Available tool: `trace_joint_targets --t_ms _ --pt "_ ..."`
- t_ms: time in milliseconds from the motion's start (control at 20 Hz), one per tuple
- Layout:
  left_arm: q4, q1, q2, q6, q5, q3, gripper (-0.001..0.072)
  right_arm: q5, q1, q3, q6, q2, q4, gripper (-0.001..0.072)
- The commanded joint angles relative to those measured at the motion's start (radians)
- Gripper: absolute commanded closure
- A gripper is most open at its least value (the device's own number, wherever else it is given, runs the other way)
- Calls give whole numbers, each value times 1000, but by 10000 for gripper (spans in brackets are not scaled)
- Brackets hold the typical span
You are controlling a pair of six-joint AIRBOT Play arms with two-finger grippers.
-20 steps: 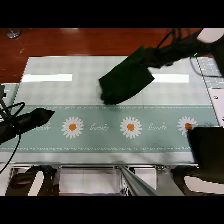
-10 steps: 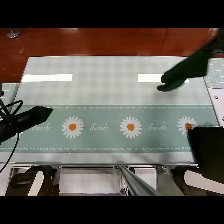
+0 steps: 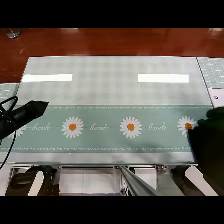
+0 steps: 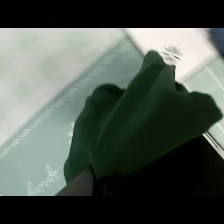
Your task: Fold the shirts.
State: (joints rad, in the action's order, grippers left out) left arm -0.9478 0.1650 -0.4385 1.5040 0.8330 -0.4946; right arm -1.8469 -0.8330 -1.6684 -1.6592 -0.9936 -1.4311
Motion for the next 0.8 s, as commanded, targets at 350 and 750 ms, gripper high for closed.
trace_joint_targets --t_ms 350,750 --pt "-1 1 -6 0 -55 0 687 67 -307 511 -137 386 -436 82" --pt "186 -9 -238 -146 -90 -331 688 640 -142 189 95 142 515 686"
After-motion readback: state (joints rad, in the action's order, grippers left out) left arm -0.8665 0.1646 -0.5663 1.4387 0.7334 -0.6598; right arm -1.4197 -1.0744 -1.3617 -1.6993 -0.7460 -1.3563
